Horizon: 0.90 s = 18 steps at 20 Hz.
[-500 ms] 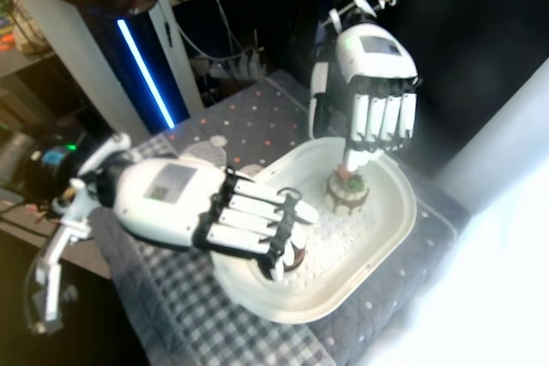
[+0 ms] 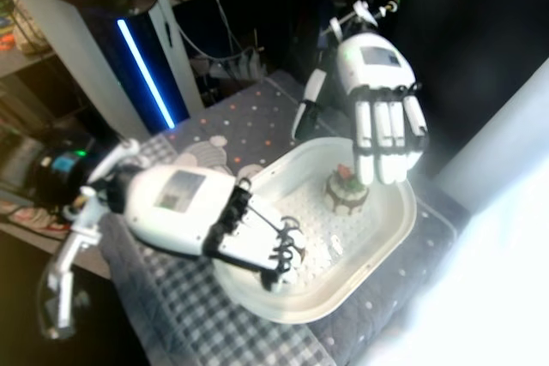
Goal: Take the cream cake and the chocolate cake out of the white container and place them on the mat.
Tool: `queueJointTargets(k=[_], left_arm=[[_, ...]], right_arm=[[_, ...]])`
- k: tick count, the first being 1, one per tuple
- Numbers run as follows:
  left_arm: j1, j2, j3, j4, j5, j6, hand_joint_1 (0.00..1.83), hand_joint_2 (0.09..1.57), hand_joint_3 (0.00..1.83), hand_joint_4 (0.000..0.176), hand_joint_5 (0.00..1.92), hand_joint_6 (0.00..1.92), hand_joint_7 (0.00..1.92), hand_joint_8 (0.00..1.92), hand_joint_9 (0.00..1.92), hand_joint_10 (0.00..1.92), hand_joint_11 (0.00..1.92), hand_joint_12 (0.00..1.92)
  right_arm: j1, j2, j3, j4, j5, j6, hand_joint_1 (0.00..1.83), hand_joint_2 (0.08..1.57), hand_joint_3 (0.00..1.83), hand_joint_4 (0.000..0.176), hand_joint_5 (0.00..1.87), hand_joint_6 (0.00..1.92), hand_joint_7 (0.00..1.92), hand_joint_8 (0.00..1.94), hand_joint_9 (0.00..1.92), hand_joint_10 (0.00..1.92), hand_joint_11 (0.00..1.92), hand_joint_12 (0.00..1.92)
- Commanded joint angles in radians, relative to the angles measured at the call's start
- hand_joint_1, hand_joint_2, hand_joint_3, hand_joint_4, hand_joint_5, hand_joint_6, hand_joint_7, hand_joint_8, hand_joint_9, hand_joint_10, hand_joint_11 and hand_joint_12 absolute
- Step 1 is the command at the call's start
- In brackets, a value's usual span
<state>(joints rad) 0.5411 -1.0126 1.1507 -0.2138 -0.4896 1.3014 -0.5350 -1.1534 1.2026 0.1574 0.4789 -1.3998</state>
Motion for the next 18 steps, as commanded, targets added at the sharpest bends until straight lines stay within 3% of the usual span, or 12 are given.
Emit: queueJointTargets(k=[1,6,9,12,14,18], left_arm=[[-0.006,-0.002,0.005,-0.001,-0.107,-0.001,0.77,0.83,0.00,0.000,0.32,0.00,0.34,0.01,0.38,0.02,0.00,1.22],[0.008,-0.017,0.021,-0.021,-0.091,-0.001,0.75,0.82,0.00,0.000,0.32,0.00,0.33,0.00,0.39,0.01,0.00,1.30],[0.017,-0.040,0.040,-0.033,-0.065,-0.001,0.82,0.83,0.00,0.000,0.33,0.00,0.32,0.00,0.39,0.01,0.00,1.23],[0.026,-0.069,0.069,-0.049,-0.036,-0.002,0.74,0.79,0.00,0.000,0.34,0.00,0.35,0.01,0.43,0.02,0.01,1.25],[0.027,-0.085,0.085,-0.054,-0.016,-0.002,0.82,0.82,0.00,0.000,0.36,0.01,0.35,0.00,0.44,0.02,0.02,1.29],[0.030,-0.108,0.113,-0.068,0.008,-0.002,0.87,0.88,0.02,0.000,0.39,0.01,0.36,0.00,0.42,0.01,0.00,1.27]], right_arm=[[0.027,-0.009,0.006,-0.008,0.116,-0.005,0.87,0.78,0.00,0.000,0.62,0.00,0.67,0.00,0.63,0.14,0.17,1.18],[0.036,-0.045,0.027,0.004,0.113,-0.005,0.83,0.80,0.00,0.000,0.61,0.00,0.62,0.00,0.61,0.07,0.17,1.13],[0.036,-0.070,0.050,0.013,0.086,-0.005,0.80,0.81,0.00,0.000,0.59,0.00,0.65,0.01,0.65,0.07,0.16,1.21],[0.035,-0.089,0.074,0.022,0.048,-0.005,0.82,0.84,0.01,0.000,0.59,0.01,0.67,0.01,0.65,0.06,0.16,1.15],[0.035,-0.099,0.085,0.029,0.034,-0.005,0.85,0.88,0.01,0.000,0.60,0.00,0.64,0.00,0.64,0.07,0.12,1.28],[0.035,-0.117,0.101,0.030,0.013,-0.005,0.85,0.87,0.00,0.000,0.62,0.01,0.64,0.01,0.64,0.07,0.14,1.25]])
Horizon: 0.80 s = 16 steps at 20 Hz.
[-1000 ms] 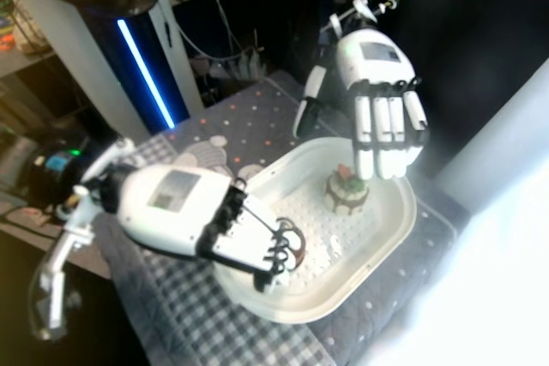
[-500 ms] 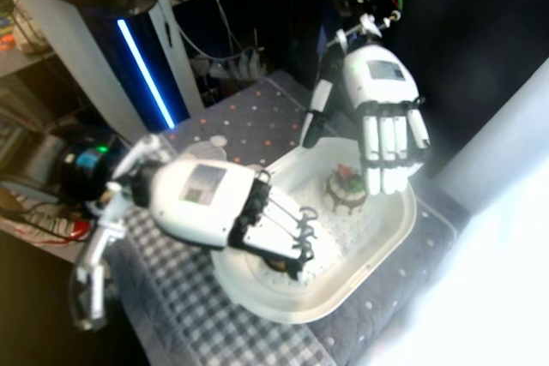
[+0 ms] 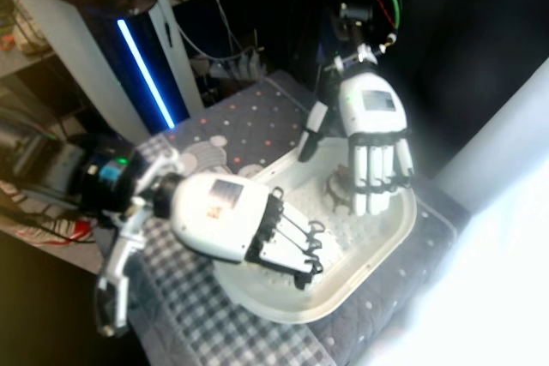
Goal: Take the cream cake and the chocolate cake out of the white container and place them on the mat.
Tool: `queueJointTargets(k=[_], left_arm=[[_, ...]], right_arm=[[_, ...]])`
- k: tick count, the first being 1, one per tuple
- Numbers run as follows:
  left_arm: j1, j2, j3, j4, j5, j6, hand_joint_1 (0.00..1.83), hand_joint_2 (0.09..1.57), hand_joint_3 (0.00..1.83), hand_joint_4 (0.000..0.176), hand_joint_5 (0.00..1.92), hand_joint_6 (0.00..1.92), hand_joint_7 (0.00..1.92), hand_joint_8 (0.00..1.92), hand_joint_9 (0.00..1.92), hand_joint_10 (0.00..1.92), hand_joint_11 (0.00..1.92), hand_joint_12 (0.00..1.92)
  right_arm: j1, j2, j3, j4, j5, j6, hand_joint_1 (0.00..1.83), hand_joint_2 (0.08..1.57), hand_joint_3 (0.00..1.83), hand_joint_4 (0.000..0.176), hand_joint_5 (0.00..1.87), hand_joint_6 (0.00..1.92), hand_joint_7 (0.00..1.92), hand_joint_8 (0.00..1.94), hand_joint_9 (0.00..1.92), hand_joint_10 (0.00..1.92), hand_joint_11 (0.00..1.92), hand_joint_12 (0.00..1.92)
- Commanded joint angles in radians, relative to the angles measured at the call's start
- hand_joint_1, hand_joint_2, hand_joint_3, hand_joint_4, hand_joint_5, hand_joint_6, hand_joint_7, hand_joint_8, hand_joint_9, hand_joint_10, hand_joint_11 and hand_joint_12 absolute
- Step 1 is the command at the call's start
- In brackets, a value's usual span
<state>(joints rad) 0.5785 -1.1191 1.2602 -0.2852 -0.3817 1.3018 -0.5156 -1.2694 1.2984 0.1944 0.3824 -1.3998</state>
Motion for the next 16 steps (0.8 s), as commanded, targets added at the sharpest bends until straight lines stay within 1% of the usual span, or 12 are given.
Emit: queueJointTargets(k=[1,3,6,7,8,9,10,11,12,13,14,16], left_arm=[[-0.007,-0.005,0.006,0.002,-0.097,-0.002,0.86,0.89,0.01,0.000,0.38,0.00,0.35,0.00,0.41,0.00,0.00,1.24],[-0.003,-0.013,0.016,-0.007,-0.089,-0.002,0.91,0.92,0.02,0.000,0.41,0.01,0.38,0.01,0.42,0.01,0.00,1.23],[0.002,-0.022,0.026,-0.014,-0.085,-0.002,0.98,1.04,0.02,0.000,0.49,0.02,0.49,0.02,0.55,0.05,0.03,1.35],[0.005,-0.024,0.026,-0.015,-0.084,-0.002,1.06,1.11,0.02,0.000,0.58,0.03,0.57,0.03,0.62,0.08,0.14,1.34],[0.008,-0.027,0.027,-0.015,-0.084,-0.002,1.17,1.17,0.02,0.000,0.66,0.05,0.65,0.04,0.71,0.13,0.27,1.34],[0.011,-0.030,0.028,-0.016,-0.084,-0.002,1.23,1.20,0.01,0.000,0.71,0.04,0.70,0.04,0.75,0.17,0.35,1.34],[0.012,-0.032,0.030,-0.017,-0.084,-0.002,1.30,1.27,0.00,0.000,0.64,1.14,0.70,1.09,0.77,1.22,0.46,1.37],[0.015,-0.035,0.033,-0.020,-0.084,-0.002,1.32,1.27,0.00,0.000,0.56,1.41,0.69,1.34,0.73,1.49,0.51,1.41],[0.018,-0.039,0.037,-0.028,-0.084,-0.002,1.33,1.27,0.00,0.000,0.57,1.44,0.70,1.37,0.71,1.55,0.53,1.46],[0.019,-0.039,0.038,-0.029,-0.084,-0.002,1.33,1.25,0.00,0.000,0.67,1.39,0.68,1.36,0.71,1.56,0.54,1.48],[0.022,-0.042,0.042,-0.036,-0.085,-0.002,1.44,1.23,0.01,0.000,0.68,1.36,0.67,1.30,0.70,1.44,0.62,1.76],[0.026,-0.046,0.045,-0.043,-0.087,-0.003,1.46,1.24,0.00,0.000,0.66,1.41,0.63,1.32,0.71,1.42,0.60,1.85]], right_arm=[[0.016,-0.002,0.006,-0.006,0.108,-0.005,0.87,0.88,0.00,0.000,0.65,0.01,0.66,0.02,0.66,0.09,0.16,1.29],[0.016,-0.004,0.007,-0.006,0.105,-0.005,0.90,0.91,0.00,0.000,0.69,0.01,0.69,0.01,0.69,0.12,0.21,1.24],[0.016,-0.004,0.008,-0.006,0.105,-0.005,0.99,0.96,0.01,0.000,0.80,0.04,0.86,0.06,0.82,0.18,0.32,1.25],[0.016,-0.004,0.008,-0.006,0.105,-0.005,1.07,1.01,0.00,0.000,0.89,0.03,0.99,0.12,0.85,0.49,0.42,1.39],[0.016,-0.004,0.008,-0.006,0.105,-0.005,1.23,1.11,0.00,0.000,0.89,0.73,1.06,0.84,0.88,0.91,0.61,1.57],[0.016,-0.004,0.008,-0.006,0.105,-0.005,1.25,1.14,0.00,0.000,0.84,0.96,1.02,1.09,0.89,1.08,0.69,1.63],[0.016,-0.004,0.008,-0.006,0.105,-0.005,1.26,1.14,0.00,0.000,0.85,0.95,1.01,1.17,0.99,1.19,0.83,1.66],[0.016,-0.004,0.008,-0.004,0.106,-0.005,1.27,1.14,0.00,0.000,0.90,0.88,0.99,1.23,0.98,1.27,0.84,1.67],[0.016,-0.004,0.008,-0.002,0.106,-0.005,1.35,1.16,0.00,0.000,0.85,0.92,0.90,1.23,0.85,1.43,0.78,1.65],[0.016,-0.004,0.008,-0.002,0.106,-0.005,1.37,1.15,0.00,0.000,0.88,1.03,0.91,1.08,0.87,1.37,0.70,1.53],[0.016,-0.004,0.007,-0.001,0.106,-0.005,1.37,1.15,0.00,0.000,0.86,0.98,0.89,1.11,0.86,1.43,0.75,1.56],[0.016,-0.004,0.006,0.001,0.110,-0.005,1.37,1.14,0.00,0.000,0.90,1.03,0.91,1.03,0.86,1.38,0.67,1.50]])
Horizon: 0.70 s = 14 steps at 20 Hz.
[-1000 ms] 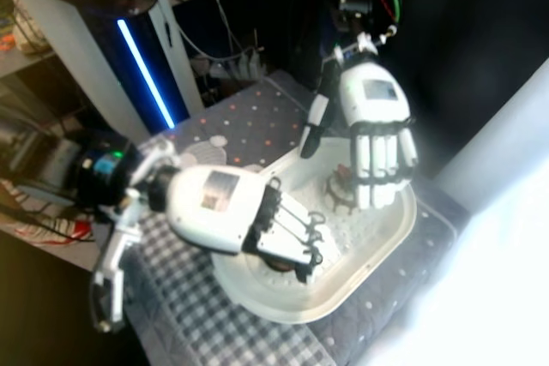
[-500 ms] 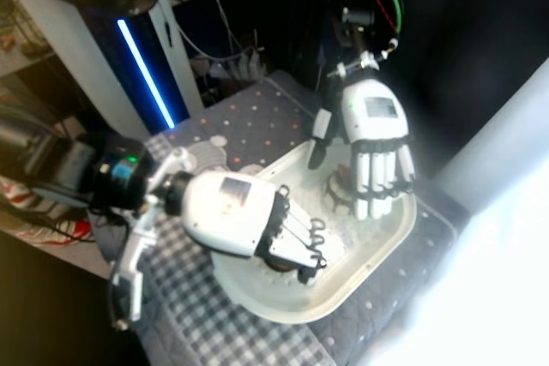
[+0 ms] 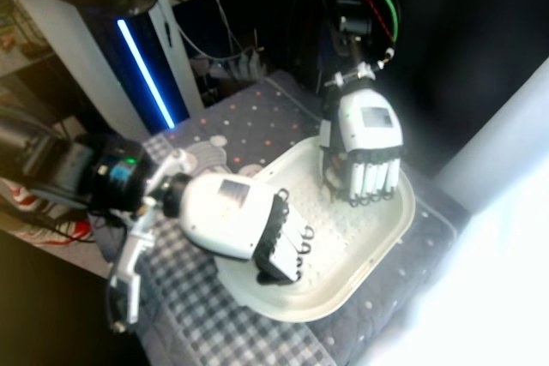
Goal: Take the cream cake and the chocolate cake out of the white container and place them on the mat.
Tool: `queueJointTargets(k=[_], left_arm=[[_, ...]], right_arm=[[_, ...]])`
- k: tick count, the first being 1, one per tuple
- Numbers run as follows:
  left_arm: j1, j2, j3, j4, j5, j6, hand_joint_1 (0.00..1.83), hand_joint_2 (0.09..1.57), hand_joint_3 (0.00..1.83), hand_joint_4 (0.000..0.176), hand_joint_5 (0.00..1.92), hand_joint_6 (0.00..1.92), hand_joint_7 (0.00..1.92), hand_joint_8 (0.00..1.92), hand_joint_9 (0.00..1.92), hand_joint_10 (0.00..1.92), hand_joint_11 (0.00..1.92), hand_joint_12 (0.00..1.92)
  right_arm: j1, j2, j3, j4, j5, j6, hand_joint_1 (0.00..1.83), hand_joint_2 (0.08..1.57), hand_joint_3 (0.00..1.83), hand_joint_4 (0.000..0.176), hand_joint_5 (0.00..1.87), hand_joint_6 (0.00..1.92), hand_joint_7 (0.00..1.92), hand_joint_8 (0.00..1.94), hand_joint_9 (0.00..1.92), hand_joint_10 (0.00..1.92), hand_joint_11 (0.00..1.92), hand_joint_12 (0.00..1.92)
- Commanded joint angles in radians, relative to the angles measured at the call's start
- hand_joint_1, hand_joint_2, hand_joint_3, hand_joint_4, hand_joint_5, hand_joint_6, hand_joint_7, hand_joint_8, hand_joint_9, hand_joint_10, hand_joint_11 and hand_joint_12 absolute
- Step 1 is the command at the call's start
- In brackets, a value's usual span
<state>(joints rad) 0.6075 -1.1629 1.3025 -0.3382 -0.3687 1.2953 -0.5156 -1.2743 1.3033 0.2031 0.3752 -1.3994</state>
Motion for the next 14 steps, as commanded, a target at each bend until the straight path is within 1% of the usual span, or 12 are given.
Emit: queueJointTargets(k=[1,2,5,6,7,8,9,10,11,12,13,14], left_arm=[[0.001,-0.003,0.003,0.009,-0.108,-0.004,1.35,1.25,0.00,0.000,0.66,1.44,0.65,1.34,0.74,1.49,0.56,1.56],[0.004,-0.003,0.003,0.009,-0.118,-0.019,1.33,1.24,0.00,0.000,0.67,1.41,0.66,1.34,0.76,1.49,0.58,1.47],[0.007,0.001,0.002,0.034,-0.167,-0.087,1.34,1.23,0.00,0.000,0.67,1.34,0.71,1.34,0.79,1.49,0.62,1.46],[0.008,0.007,-0.003,0.052,-0.189,-0.120,1.34,1.24,0.00,0.000,0.65,1.30,0.71,1.37,0.78,1.53,0.64,1.53],[0.014,0.024,-0.024,0.064,-0.234,-0.142,1.34,1.24,0.00,0.000,0.66,1.26,0.71,1.40,0.76,1.55,0.63,1.57],[0.017,0.036,-0.041,0.068,-0.259,-0.143,1.34,1.24,0.00,0.000,0.66,1.28,0.72,1.39,0.77,1.53,0.62,1.54],[0.018,0.056,-0.066,0.077,-0.292,-0.143,1.34,1.22,0.00,0.000,0.67,1.31,0.75,1.33,0.79,1.45,0.61,1.45],[0.018,0.086,-0.103,0.094,-0.338,-0.144,1.34,1.22,0.00,0.000,0.69,1.33,0.77,1.28,0.79,1.42,0.60,1.40],[0.020,0.100,-0.121,0.102,-0.361,-0.144,1.34,1.22,0.00,0.000,0.70,1.31,0.76,1.28,0.78,1.47,0.59,1.48],[0.028,0.132,-0.162,0.119,-0.407,-0.144,1.34,1.22,0.00,0.000,0.69,1.30,0.77,1.28,0.78,1.47,0.59,1.52],[0.041,0.157,-0.193,0.128,-0.443,-0.145,1.34,1.21,0.00,0.000,0.70,1.32,0.79,1.24,0.78,1.44,0.58,1.50],[0.054,0.176,-0.217,0.135,-0.466,-0.145,1.34,1.20,0.00,0.000,0.70,1.33,0.81,1.21,0.79,1.40,0.59,1.44]], right_arm=[[0.016,0.002,-0.002,-0.006,0.124,-0.005,1.37,1.15,0.00,0.000,0.89,0.96,0.88,1.12,0.85,1.43,0.69,1.54],[0.016,0.003,-0.005,-0.004,0.134,-0.005,1.37,1.15,0.00,0.000,0.88,0.94,0.88,1.15,0.85,1.45,0.69,1.56],[0.016,0.010,-0.046,-0.004,0.193,-0.005,1.37,1.15,0.00,0.000,0.86,1.02,0.91,1.07,0.85,1.41,0.64,1.50],[0.016,0.010,-0.067,-0.004,0.220,-0.005,1.37,1.15,0.00,0.000,0.86,1.02,0.94,1.06,0.84,1.41,0.59,1.53],[0.016,0.039,-0.098,-0.006,0.257,-0.005,1.37,1.16,0.00,0.000,0.86,0.92,0.90,1.17,0.80,1.47,0.56,1.59],[0.016,0.056,-0.115,-0.007,0.278,-0.005,1.37,1.17,0.00,0.000,0.85,0.89,0.88,1.23,0.79,1.51,0.59,1.64],[0.016,0.084,-0.142,-0.007,0.307,-0.005,1.36,1.19,0.00,0.000,0.81,0.91,0.84,1.30,0.75,1.60,0.62,1.78],[0.016,0.131,-0.181,-0.014,0.352,-0.005,1.28,1.16,0.00,0.000,0.90,0.86,0.92,1.34,0.87,1.54,0.69,1.81],[0.016,0.154,-0.200,-0.019,0.375,-0.005,1.35,1.16,0.00,0.000,0.89,0.92,0.92,1.22,0.80,1.49,0.58,1.76],[0.015,0.195,-0.243,-0.029,0.417,-0.005,1.37,1.14,0.00,0.000,0.87,1.05,0.96,1.06,0.83,1.40,0.57,1.67],[0.015,0.221,-0.273,-0.040,0.440,-0.005,1.37,1.14,0.00,0.000,0.84,1.09,0.96,0.96,0.88,1.41,0.73,1.70],[0.015,0.237,-0.294,-0.051,0.456,-0.005,1.27,1.13,0.00,0.000,0.88,1.06,1.02,1.05,0.98,1.36,0.87,1.72]])
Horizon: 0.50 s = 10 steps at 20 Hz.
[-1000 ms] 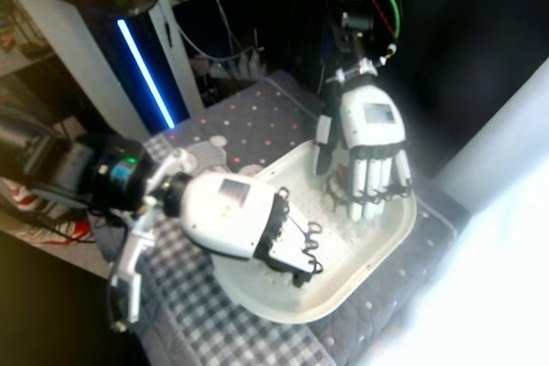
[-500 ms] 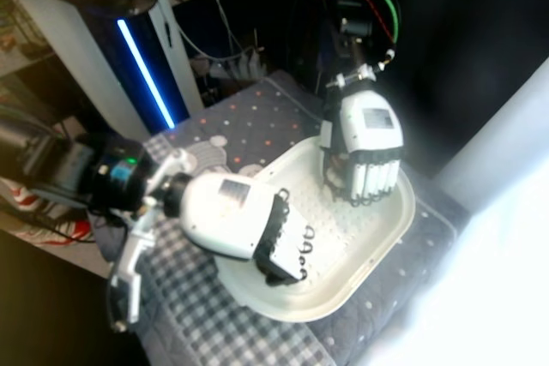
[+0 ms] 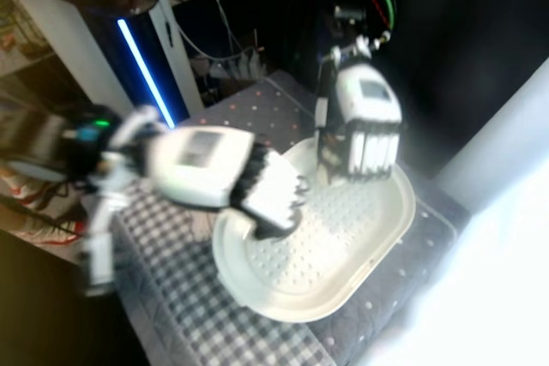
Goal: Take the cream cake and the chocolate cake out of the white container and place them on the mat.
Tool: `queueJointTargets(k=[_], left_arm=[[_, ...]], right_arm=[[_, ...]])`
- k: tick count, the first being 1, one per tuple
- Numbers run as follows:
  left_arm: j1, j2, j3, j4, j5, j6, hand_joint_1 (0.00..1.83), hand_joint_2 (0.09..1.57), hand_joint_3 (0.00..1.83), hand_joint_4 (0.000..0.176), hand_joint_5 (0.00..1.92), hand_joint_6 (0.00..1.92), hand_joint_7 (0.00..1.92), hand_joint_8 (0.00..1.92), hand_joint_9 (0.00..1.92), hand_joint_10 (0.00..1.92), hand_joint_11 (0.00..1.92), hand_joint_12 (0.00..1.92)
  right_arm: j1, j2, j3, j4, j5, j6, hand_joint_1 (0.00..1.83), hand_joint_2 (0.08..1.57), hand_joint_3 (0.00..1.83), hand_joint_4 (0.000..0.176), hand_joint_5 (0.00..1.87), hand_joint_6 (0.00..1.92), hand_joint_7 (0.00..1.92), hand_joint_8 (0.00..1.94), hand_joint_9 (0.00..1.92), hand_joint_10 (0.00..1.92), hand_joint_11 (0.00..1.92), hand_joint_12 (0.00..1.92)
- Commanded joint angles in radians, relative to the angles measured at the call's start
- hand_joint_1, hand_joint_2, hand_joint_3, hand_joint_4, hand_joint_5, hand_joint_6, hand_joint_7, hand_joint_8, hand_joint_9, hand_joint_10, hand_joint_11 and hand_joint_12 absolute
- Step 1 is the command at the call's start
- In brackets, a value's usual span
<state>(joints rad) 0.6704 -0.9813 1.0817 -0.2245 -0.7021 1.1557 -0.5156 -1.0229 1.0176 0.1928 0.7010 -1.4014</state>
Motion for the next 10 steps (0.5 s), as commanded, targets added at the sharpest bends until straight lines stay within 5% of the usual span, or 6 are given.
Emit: queueJointTargets(k=[1,2,4,7,9,10], left_arm=[[0.009,0.017,-0.025,0.030,-0.165,-0.005,1.45,1.20,0.00,0.000,0.68,1.32,0.80,1.21,0.79,1.31,0.63,1.68],[0.026,0.038,-0.052,0.037,-0.191,-0.005,1.47,1.20,0.00,0.000,0.67,1.33,0.80,1.21,0.79,1.28,0.63,1.73],[0.069,0.079,-0.103,0.043,-0.234,-0.005,1.35,1.19,0.00,0.000,0.77,1.23,0.83,1.23,0.80,1.36,0.63,1.41],[0.136,0.130,-0.189,0.060,-0.277,-0.005,1.35,1.20,0.00,0.000,0.74,1.26,0.82,1.25,0.78,1.38,0.61,1.32],[0.178,0.154,-0.232,0.064,-0.301,-0.005,1.16,1.23,0.00,0.010,0.72,1.34,0.82,1.28,0.86,0.74,0.67,1.19],[0.210,0.168,-0.261,0.064,-0.312,-0.005,1.31,1.20,0.00,0.000,0.73,1.30,0.80,1.23,0.86,1.19,0.73,1.18]], right_arm=[[0.014,0.006,-0.036,-0.056,0.145,-0.003,1.26,1.12,0.00,0.000,0.89,1.02,1.05,1.06,1.03,1.31,0.94,1.70],[0.010,0.024,-0.063,-0.075,0.155,-0.003,1.27,1.13,0.00,0.000,0.88,0.95,1.02,1.18,1.04,1.38,0.97,1.74],[-0.023,0.060,-0.116,-0.092,0.182,-0.003,1.37,1.16,0.00,0.000,0.77,1.08,0.93,1.12,0.89,1.38,0.82,1.57],[-0.132,0.115,-0.194,-0.092,0.267,-0.003,1.27,1.11,0.00,0.000,0.96,0.89,1.03,1.12,0.97,1.33,0.87,1.67],[-0.197,0.135,-0.235,-0.085,0.301,-0.003,1.28,1.12,0.00,0.000,0.92,0.96,1.05,1.07,0.87,1.40,0.75,1.71],[-0.256,0.156,-0.269,-0.067,0.334,-0.002,1.36,1.13,0.00,0.000,0.89,1.00,1.07,0.96,0.80,1.42,0.73,1.66]])
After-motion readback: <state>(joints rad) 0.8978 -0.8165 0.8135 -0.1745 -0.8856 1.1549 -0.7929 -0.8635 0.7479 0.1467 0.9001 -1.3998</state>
